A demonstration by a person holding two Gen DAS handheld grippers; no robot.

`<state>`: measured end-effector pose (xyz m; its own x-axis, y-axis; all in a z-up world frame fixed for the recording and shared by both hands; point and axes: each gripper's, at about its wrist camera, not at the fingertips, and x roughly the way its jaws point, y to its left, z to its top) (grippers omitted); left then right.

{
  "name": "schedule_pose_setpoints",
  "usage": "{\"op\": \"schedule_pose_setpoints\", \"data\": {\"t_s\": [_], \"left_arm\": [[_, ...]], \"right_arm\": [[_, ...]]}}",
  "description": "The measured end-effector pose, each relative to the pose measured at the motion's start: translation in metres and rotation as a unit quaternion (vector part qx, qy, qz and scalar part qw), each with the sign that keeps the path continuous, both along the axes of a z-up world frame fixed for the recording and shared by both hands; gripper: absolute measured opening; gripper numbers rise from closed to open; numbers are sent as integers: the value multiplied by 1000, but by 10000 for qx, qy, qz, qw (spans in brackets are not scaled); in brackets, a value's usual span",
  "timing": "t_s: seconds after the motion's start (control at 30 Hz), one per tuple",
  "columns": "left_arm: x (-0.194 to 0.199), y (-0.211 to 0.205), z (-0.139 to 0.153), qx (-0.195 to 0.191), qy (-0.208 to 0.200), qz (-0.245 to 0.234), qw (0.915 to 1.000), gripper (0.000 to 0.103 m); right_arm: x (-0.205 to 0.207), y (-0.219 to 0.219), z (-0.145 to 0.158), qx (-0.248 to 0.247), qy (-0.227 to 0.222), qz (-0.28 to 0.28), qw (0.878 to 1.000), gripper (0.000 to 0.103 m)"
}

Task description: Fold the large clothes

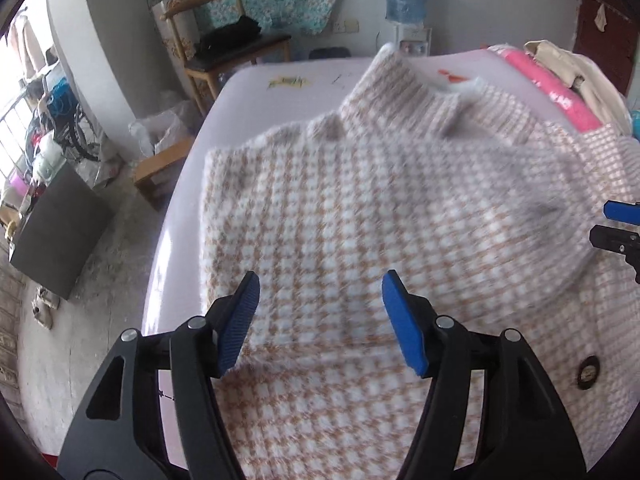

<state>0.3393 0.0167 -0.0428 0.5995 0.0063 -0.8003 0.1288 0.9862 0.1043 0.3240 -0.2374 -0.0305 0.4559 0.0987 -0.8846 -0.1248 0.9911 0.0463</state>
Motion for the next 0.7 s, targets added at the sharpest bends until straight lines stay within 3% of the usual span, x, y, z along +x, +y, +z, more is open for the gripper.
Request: {"op": "schedule_pose_setpoints", "data": {"t_s": [0.13,0.2,0.33,0.57,0.7], "left_arm": [[-1,-16,10,-40,-87,-106,9999,70],[-1,-30,13,-87,-132,-186,9997,76],[12,-47,7,-77,-16,-298,9995,78],[30,-61,-18,42,284,-309,9991,78],[33,-59,-27,-8,340,-183,9993,84]], "right_arm": [[-13,-20,13,70,-56,-175,9998,70],[-22,-40,21,138,-80,-403,9991,71],[-38,-96,33,458,-26,-1085,9930,71],[-72,-217,49,620,-62,-2508,9660,71],[-81,-289,52,707,-69,-3172,9457,71]]}}
